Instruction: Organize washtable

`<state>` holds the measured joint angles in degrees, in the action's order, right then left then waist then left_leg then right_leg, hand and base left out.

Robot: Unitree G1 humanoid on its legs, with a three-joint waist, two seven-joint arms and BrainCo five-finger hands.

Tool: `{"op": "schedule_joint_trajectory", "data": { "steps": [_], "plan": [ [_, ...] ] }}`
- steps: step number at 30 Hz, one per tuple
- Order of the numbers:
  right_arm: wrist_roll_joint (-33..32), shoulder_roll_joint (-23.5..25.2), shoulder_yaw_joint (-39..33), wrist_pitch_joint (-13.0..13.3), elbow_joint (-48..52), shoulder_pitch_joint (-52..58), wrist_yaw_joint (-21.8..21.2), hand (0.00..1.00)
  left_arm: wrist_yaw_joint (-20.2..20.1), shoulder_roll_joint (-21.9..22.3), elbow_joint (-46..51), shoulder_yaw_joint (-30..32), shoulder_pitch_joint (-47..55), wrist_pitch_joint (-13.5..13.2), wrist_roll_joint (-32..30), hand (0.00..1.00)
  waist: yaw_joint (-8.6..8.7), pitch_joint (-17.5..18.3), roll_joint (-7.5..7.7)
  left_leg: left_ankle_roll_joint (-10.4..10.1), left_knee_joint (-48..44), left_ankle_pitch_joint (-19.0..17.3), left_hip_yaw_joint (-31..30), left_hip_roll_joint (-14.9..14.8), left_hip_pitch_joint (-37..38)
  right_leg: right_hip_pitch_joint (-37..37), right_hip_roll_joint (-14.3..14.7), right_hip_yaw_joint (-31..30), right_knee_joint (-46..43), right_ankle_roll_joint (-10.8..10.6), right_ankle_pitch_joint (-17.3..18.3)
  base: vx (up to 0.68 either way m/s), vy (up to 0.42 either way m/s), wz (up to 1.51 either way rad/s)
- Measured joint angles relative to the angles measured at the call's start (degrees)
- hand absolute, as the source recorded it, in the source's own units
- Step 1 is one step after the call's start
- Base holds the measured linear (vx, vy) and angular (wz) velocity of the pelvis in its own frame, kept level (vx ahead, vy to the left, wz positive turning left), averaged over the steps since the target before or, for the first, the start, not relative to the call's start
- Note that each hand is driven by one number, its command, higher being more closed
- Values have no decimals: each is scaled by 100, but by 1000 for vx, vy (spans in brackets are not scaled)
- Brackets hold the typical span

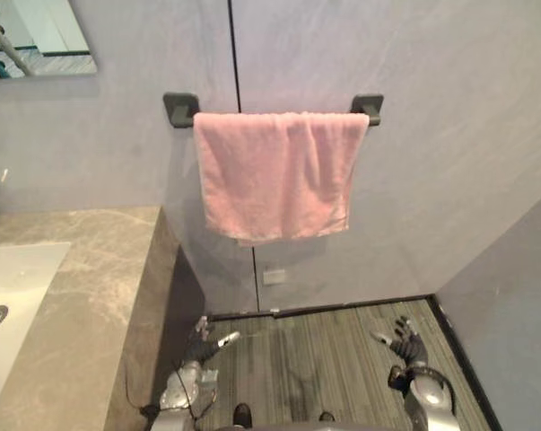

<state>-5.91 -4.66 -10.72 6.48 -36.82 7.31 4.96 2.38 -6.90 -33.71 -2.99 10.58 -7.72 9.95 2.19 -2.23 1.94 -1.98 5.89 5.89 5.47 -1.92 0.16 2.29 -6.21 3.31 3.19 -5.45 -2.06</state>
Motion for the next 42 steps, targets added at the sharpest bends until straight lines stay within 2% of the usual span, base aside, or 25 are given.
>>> {"op": "schedule_joint_trajectory", "data": {
  "steps": [2, 7, 10, 16, 18, 21, 23, 27, 31, 33, 36, 39, 42],
  "plan": [
    [-4, 36, -5, -42, -364, 76, -5, 0, 0, 2, -552, 5, -3, 55, -186, 0, 0, 5, 2, -6, 0, -31, 14, -3, 95, 86, 1, -3, -3, -2, 33, 0, 0, 0],
    [-30, 97, -29, -72, -980, 126, 0, 0, 25, 4, -1185, 36, -16, 110, -423, 0, -2, 4, 1, -6, 1, -65, 27, -3, 183, 167, -2, -7, -16, -17, 83, 0, 0, 0],
    [-45, 103, -97, -76, -1025, 175, 21, 0, 52, 20, -1373, 100, -34, 124, -546, 0, -4, 4, 0, -9, 1, -79, 28, -3, 194, 172, -2, -7, -31, -19, 109, 0, 0, 0],
    [-179, 93, -673, -88, -956, 165, 145, 0, 160, 16, -1366, 149, -47, 133, -613, 0, -19, 6, -6, -29, 0, -140, 66, -4, 268, 207, -2, -13, -113, -7, 199, 0, 0, 0],
    [-253, 58, -851, -91, -563, 166, 253, 0, 163, -4, -1151, 184, -25, 172, -614, 0, -15, 11, -17, -32, 0, -157, 78, -6, 267, 205, -1, -21, -114, -7, 204, 0, 0, 0],
    [-248, -138, -977, -65, 480, 154, 405, 0, 239, -32, -89, 361, 50, 203, -611, 0, -13, 25, -35, -23, -1, -194, 71, -5, 259, 169, -2, -21, -157, 0, 281, 0, 0, 0],
    [-244, -313, -1031, -15, 1151, 29, 513, 0, 361, -109, 700, 383, 59, 116, -607, 0, -10, 61, -53, -29, -2, -227, 37, -3, 255, 145, -2, -18, -197, 13, 338, 52, -13, 1],
    [-235, -422, -1011, 109, 1707, -379, 546, 0, 585, -135, 1522, 535, -106, -26, -574, 0, 1, 76, -57, -38, -23, -242, 16, -6, 237, 138, 3, -9, -192, 31, 335, 75, -20, 0],
    [-228, -598, -616, 209, 1973, -1035, 618, 0, 898, -156, 2289, 546, -606, -156, -422, 0, -16, 80, -54, -26, -45, -236, 23, -8, 217, 129, 3, -23, -173, 17, 322, 75, -22, -1],
    [-226, -734, -121, 228, 2276, -1370, 595, 0, 1028, -204, 2582, 498, -994, -248, -348, 0, -17, 79, -54, -25, -46, -235, 14, -10, 198, 135, 4, -26, -172, 18, 321, 23, -12, -2],
    [-226, -812, 598, 336, 2432, -1935, 494, 0, 1128, -277, 2711, 272, -1568, -406, -250, 0, -23, 78, -54, -24, -46, -235, -2, -13, 179, 120, 7, -38, -175, 19, 320, -10, -4, 1],
    [-242, -810, 1312, 384, 2432, -2471, 339, 0, 1162, -281, 2741, 26, -1940, -442, -58, 0, -86, 75, -52, -22, -46, -233, 0, -18, 119, 36, 10, -61, -197, 27, 312, -49, -8, -2],
    [-242, -797, 1694, 388, 2432, -2702, 209, 0, 1164, -281, 2779, -181, -2111, -446, -36, 0, -160, 64, -36, -22, -46, -233, -4, -17, 109, 29, 8, -64, -197, 27, 311, -21, -5, 1]
  ]
}}
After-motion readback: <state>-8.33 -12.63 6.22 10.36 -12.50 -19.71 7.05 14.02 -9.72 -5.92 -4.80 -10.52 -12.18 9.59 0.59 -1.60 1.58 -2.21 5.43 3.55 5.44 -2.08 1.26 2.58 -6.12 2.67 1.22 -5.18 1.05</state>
